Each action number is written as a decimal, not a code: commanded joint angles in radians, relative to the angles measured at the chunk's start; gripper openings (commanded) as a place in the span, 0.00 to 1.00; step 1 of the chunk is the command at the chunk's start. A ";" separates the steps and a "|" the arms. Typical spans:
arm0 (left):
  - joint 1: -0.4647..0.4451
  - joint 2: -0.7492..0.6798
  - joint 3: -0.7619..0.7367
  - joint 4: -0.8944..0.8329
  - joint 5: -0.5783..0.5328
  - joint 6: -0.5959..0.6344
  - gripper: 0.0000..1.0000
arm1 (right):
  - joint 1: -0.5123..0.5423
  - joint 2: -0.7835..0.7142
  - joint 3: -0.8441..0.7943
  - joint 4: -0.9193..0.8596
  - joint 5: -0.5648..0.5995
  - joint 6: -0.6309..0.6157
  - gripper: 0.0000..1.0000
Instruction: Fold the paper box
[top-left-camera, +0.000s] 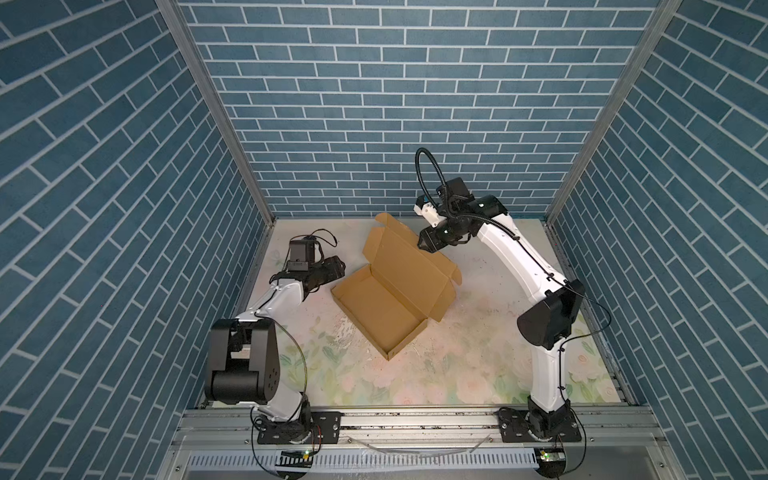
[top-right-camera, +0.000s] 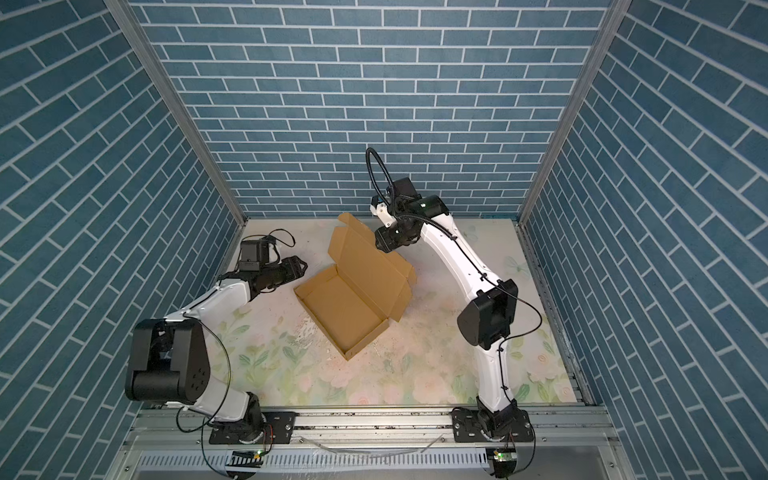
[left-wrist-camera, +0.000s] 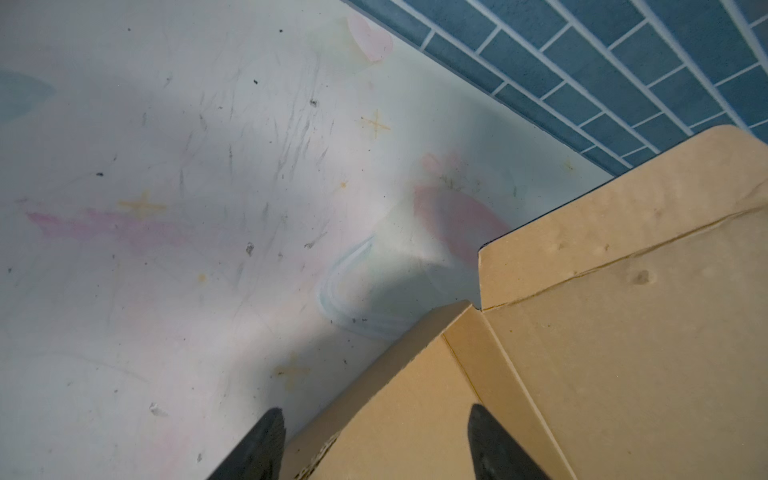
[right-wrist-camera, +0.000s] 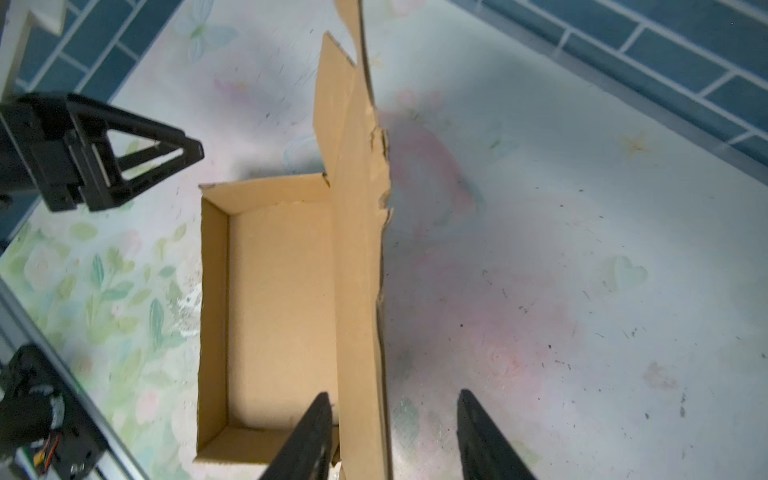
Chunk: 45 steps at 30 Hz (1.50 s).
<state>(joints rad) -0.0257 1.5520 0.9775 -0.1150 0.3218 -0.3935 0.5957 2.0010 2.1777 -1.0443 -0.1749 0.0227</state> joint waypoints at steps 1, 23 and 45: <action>0.000 0.036 0.027 -0.040 0.015 0.070 0.72 | 0.003 -0.187 -0.170 0.143 0.188 0.196 0.52; 0.000 0.057 -0.206 0.221 0.063 -0.201 0.68 | 0.231 -0.732 -1.086 0.433 0.357 0.900 0.68; -0.109 -0.300 -0.409 0.052 0.040 -0.280 0.66 | 0.284 -0.529 -1.345 0.793 0.241 0.953 0.75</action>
<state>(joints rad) -0.1303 1.2690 0.5621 0.0311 0.3759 -0.6937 0.8944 1.4540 0.8749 -0.2825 0.0433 0.9936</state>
